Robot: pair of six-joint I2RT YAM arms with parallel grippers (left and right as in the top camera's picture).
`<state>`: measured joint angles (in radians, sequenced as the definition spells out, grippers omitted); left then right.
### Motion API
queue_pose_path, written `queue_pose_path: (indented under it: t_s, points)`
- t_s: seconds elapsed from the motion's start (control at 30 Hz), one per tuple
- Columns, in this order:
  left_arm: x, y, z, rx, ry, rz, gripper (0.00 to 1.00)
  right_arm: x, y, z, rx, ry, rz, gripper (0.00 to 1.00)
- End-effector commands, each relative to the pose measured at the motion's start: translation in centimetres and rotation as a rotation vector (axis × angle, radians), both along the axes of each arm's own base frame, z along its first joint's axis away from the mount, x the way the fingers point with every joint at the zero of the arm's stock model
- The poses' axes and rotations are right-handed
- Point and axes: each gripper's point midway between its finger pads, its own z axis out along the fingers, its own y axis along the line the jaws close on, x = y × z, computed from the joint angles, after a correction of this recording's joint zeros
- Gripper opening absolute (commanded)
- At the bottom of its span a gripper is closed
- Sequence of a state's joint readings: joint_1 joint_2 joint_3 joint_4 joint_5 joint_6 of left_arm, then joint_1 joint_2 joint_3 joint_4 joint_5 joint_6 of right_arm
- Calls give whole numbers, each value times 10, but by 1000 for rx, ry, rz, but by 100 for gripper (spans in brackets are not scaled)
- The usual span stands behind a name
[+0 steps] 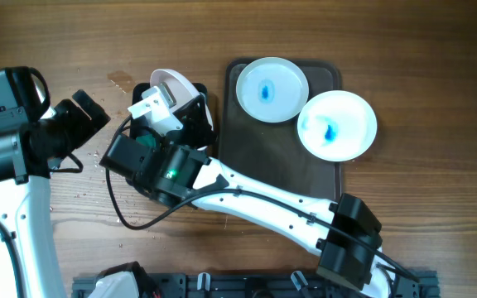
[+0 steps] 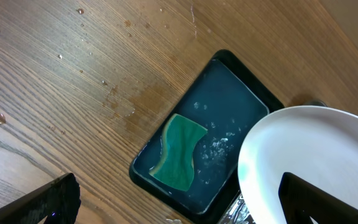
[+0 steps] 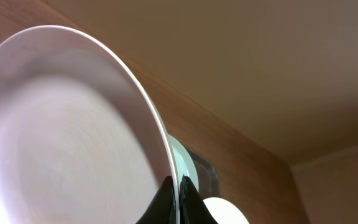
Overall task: Clean dirty plates on tray and stack at the side
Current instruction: 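Lift the scrubbed plate with right gripper and hold it over the water tray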
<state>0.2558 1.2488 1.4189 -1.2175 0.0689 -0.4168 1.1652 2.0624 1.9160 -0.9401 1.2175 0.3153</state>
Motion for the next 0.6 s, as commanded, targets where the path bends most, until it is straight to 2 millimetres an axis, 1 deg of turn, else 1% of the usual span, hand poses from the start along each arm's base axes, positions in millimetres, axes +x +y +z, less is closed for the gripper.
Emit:
queue_pose_path:
  t_s: [0.0, 0.07, 0.13, 0.3, 0.57]
  points:
    - [1, 1, 6, -8, -18, 10, 100, -1, -9, 38, 58, -70, -23, 4]
    - [1, 1, 6, -8, -18, 10, 100, 0, -9, 39, 34, -71, -20, 4]
    - [1, 1, 6, -8, -19, 10, 100, 0, -15, 47, 9, -118, -51, 4]
    - [1, 1, 6, -8, -19, 10, 100, 0, -18, 54, -65, -135, -54, 4]
    - [1, 1, 6, -8, -18, 10, 100, 0, -19, 57, -57, -154, -65, 4]
